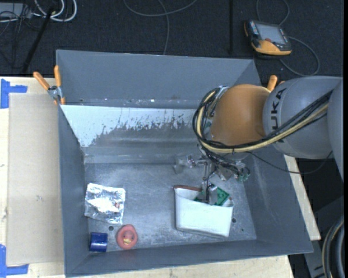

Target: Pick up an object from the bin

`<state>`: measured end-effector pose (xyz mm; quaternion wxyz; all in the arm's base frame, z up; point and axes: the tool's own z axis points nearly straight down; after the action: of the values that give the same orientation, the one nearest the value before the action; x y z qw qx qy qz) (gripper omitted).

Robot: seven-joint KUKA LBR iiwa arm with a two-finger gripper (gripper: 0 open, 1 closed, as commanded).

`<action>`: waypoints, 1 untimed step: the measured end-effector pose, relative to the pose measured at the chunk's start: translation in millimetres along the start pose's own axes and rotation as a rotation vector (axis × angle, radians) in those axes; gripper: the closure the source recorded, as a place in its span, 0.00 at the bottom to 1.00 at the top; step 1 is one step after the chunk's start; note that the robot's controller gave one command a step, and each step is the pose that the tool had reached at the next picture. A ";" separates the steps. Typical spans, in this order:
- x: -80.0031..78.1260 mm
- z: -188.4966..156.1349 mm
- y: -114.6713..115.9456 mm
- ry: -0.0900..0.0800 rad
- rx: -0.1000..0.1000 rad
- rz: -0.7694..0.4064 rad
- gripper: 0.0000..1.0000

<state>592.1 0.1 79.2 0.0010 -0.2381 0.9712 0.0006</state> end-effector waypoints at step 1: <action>1.5 -0.2 -0.1 0.009 -0.004 0.003 1.00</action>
Offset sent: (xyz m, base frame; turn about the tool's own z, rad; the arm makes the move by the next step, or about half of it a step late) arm 0.0000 0.0000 0.0000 0.0000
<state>590.8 -0.7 79.4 -0.0036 -0.2366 0.9716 0.0015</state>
